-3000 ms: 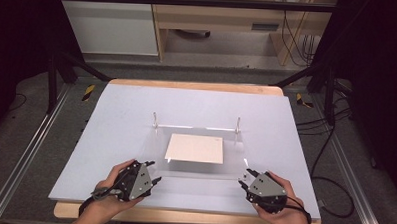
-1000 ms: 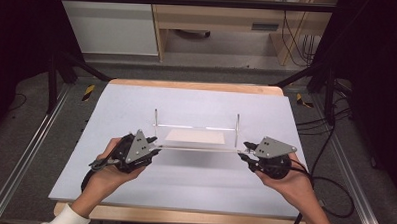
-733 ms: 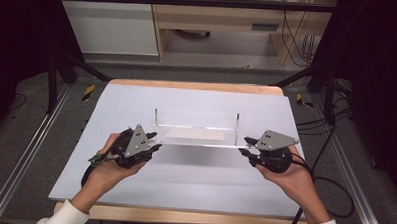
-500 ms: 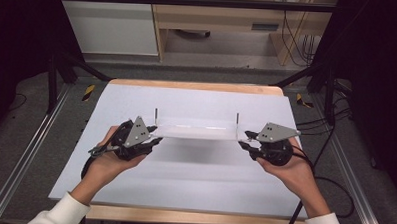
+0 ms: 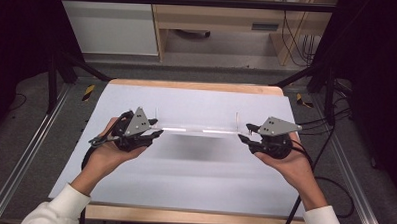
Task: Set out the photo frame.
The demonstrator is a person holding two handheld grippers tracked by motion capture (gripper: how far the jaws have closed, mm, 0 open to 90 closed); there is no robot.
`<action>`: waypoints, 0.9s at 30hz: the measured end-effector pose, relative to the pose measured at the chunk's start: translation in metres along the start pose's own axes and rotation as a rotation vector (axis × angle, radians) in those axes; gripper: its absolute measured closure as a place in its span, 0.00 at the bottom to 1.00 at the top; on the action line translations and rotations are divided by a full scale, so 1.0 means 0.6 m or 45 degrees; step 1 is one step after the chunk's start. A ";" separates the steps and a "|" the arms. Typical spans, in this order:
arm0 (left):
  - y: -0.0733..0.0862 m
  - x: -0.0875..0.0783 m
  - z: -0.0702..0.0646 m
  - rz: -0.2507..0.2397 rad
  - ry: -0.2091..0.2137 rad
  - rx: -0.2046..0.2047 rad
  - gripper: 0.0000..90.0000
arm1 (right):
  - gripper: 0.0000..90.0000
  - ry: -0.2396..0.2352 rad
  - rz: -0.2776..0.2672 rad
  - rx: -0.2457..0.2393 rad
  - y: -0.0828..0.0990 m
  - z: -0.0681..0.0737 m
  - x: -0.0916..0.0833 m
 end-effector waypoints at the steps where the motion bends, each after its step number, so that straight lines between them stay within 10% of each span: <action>1: -0.001 0.001 0.001 -0.003 -0.001 -0.006 0.68 | 0.63 0.002 -0.001 0.002 0.000 -0.002 0.001; 15: -0.017 0.013 0.040 -0.051 -0.039 0.005 0.62 | 0.65 0.002 -0.031 0.066 -0.020 -0.033 0.016; 27: -0.033 0.029 0.084 -0.252 -0.113 -0.168 0.46 | 0.63 0.041 -0.056 0.117 -0.043 -0.070 0.038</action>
Point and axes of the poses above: each handheld gripper's, and its own axes: x roughly forward along the jaws, y roughly out of its underside, z roughly to its left, the point moved 4 cm from there along x, roughly forward along the jaws, and after that the axes turned 5 degrees about -z, right-handed, at the moved point
